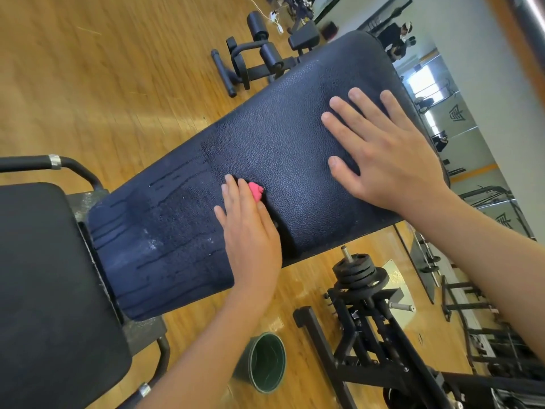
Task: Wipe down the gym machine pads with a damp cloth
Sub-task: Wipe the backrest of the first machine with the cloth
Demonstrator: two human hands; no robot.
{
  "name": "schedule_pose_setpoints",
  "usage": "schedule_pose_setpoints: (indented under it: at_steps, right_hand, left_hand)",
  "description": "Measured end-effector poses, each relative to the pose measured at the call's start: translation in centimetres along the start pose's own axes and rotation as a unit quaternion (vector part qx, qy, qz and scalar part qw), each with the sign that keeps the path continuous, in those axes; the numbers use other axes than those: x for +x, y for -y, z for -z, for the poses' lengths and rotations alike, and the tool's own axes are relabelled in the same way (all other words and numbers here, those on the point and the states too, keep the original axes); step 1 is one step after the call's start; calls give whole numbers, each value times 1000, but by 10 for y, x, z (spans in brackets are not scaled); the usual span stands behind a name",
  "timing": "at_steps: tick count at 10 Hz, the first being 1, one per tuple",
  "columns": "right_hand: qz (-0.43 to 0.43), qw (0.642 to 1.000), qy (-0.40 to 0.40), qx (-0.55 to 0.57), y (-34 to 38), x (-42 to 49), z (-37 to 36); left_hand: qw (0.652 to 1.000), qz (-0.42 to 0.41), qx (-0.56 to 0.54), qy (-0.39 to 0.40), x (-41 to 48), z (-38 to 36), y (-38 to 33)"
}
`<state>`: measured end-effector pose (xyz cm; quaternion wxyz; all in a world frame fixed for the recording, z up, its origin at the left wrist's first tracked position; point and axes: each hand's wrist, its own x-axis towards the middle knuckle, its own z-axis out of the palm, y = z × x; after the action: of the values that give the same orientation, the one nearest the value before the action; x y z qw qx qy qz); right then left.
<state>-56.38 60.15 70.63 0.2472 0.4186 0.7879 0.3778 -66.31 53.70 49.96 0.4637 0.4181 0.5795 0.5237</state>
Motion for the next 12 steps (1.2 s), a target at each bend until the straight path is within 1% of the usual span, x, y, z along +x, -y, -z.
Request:
schedule_pose_setpoints:
  at_steps: [2, 4, 5, 6, 8, 9, 10, 11, 12]
  right_hand:
    - [0, 1000, -8, 1, 1, 0, -1]
    - [-1, 1000, 3, -1, 1, 1, 1]
    - [-3, 1000, 6, 1, 1, 0, 2]
    - [0, 1000, 4, 4, 1, 0, 2]
    - [4, 1000, -4, -1, 0, 0, 1]
    - [4, 1000, 0, -3, 2, 1, 2]
    - [6, 1000, 21, -11, 3, 1, 7]
    - [16, 999, 33, 4, 17, 9, 18]
    - [91, 996, 12, 23, 54, 20, 23]
  left_hand:
    - [999, -35, 22, 36, -51, -5, 9]
    - [999, -38, 0, -1, -24, -2, 6]
    - [999, -33, 6, -18, -7, -1, 0]
    - [999, -38, 6, -5, -7, -4, -1]
    - [995, -80, 42, 44, -24, -3, 12]
    - [993, -95, 54, 49, -18, -2, 14]
    - [990, -108, 73, 53, -13, -2, 16]
    - [989, -110, 75, 56, -12, -2, 17]
    - [990, -118, 65, 52, -13, -2, 18]
